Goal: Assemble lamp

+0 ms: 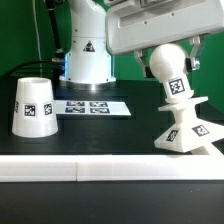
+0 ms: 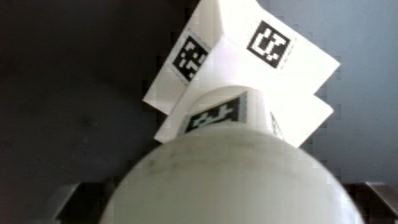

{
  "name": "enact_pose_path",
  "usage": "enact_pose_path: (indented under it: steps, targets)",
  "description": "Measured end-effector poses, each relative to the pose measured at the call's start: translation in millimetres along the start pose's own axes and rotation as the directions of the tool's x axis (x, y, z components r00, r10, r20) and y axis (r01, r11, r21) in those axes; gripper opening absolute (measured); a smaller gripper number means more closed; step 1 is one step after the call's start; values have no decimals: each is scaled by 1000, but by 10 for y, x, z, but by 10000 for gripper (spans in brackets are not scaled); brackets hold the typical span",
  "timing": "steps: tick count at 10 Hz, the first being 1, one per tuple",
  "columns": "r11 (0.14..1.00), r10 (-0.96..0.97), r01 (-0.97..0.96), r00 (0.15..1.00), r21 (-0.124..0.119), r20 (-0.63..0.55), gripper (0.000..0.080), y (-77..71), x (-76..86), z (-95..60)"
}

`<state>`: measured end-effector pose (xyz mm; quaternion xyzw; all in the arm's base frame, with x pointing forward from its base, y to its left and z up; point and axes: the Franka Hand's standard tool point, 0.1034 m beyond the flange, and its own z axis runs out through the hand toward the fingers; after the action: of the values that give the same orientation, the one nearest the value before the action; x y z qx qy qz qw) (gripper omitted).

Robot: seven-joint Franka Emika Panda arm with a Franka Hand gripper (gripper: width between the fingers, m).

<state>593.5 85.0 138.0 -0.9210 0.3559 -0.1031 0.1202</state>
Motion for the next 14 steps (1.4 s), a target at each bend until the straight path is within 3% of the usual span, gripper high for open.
enact_pose_path:
  steps: [5,8,10,12,14]
  targets:
    - [998,-55,56,998,-18,10,576,173,-37,-28]
    - [998,-54,55,998,-25,37,576,129,-98,-40]
    - [999,-31,33,998,-35,50,576,98,-203,56]
    - [987,155,-152,987,-53,54,576,59,-311,37]
    - [987,152,-149,987,-55,52,576,58,-314,29]
